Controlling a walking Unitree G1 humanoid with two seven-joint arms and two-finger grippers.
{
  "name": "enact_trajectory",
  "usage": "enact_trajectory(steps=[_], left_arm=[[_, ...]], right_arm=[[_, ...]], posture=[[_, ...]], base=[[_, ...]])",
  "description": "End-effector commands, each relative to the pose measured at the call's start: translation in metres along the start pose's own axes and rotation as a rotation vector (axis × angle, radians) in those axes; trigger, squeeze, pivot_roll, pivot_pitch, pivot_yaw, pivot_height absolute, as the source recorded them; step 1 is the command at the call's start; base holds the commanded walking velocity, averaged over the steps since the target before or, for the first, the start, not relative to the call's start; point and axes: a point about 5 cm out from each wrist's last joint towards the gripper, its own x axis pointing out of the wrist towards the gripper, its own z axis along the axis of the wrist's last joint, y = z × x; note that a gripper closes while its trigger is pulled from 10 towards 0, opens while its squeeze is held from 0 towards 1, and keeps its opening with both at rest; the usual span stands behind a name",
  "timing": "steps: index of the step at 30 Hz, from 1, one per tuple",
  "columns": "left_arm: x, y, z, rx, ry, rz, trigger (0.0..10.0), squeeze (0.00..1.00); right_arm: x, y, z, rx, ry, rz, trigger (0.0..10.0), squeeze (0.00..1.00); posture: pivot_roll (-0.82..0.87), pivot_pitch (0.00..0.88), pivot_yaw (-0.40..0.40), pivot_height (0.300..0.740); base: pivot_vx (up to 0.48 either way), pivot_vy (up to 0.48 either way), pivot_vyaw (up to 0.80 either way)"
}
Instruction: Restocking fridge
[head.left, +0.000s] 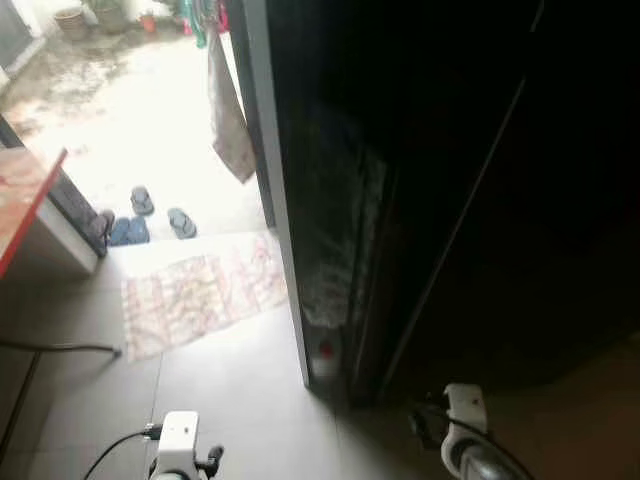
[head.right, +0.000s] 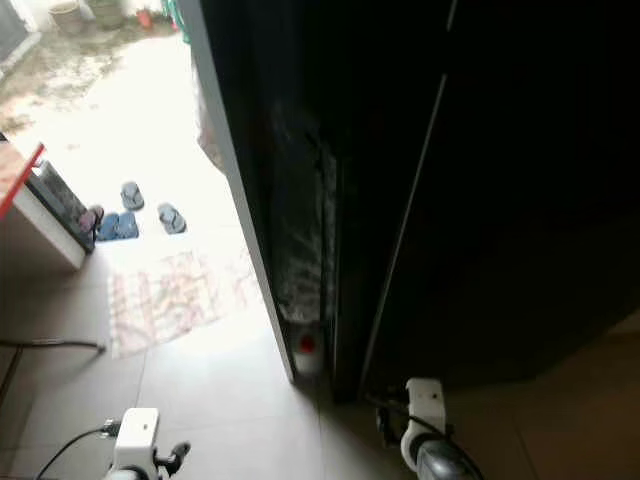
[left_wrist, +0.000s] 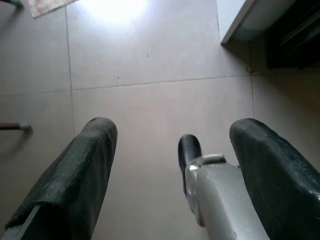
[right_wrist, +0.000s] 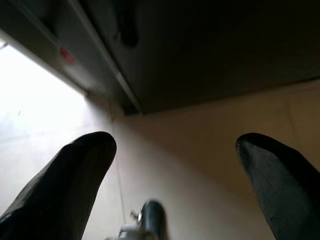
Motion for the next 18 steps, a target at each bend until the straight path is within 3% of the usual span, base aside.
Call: enact_trajectory(steps=[1, 6, 7, 10, 18], left_arm=[[-0.006, 0.006, -0.019, 0.002, 0.063, 0.016, 10.0, 0.00], [-0.006, 0.007, -0.020, -0.003, 0.060, 0.023, 10.0, 0.00], [-0.007, 0.007, -0.020, -0.008, 0.056, 0.023, 10.0, 0.00], [-0.007, 0.006, -0.020, -0.008, 0.057, 0.020, 10.0, 0.00], [-0.006, 0.007, -0.020, -0.009, 0.055, 0.020, 10.0, 0.00]], right_arm=[[0.003, 0.007, 0.015, 0.021, -0.073, 0.025, 10.0, 0.00], [0.006, 0.007, 0.053, 0.058, -0.249, 0.067, 10.0, 0.00], [0.005, 0.008, 0.067, 0.032, -0.317, 0.084, 10.0, 0.00], [0.003, 0.012, 0.077, -0.019, -0.374, 0.118, 10.0, 0.00], [-0.001, 0.019, 0.092, -0.026, -0.479, 0.162, 10.0, 0.00]], posture=[[-0.01, 0.119, -0.006, 0.740], [-0.01, 0.119, -0.011, 0.740], [-0.02, 0.117, -0.011, 0.740], [-0.02, 0.115, -0.012, 0.740], [-0.02, 0.105, -0.015, 0.740]], base=[[0.000, 0.000, 0.00], [0.000, 0.000, 0.00], [0.000, 0.000, 0.00], [0.000, 0.000, 0.00], [0.000, 0.000, 0.00]])
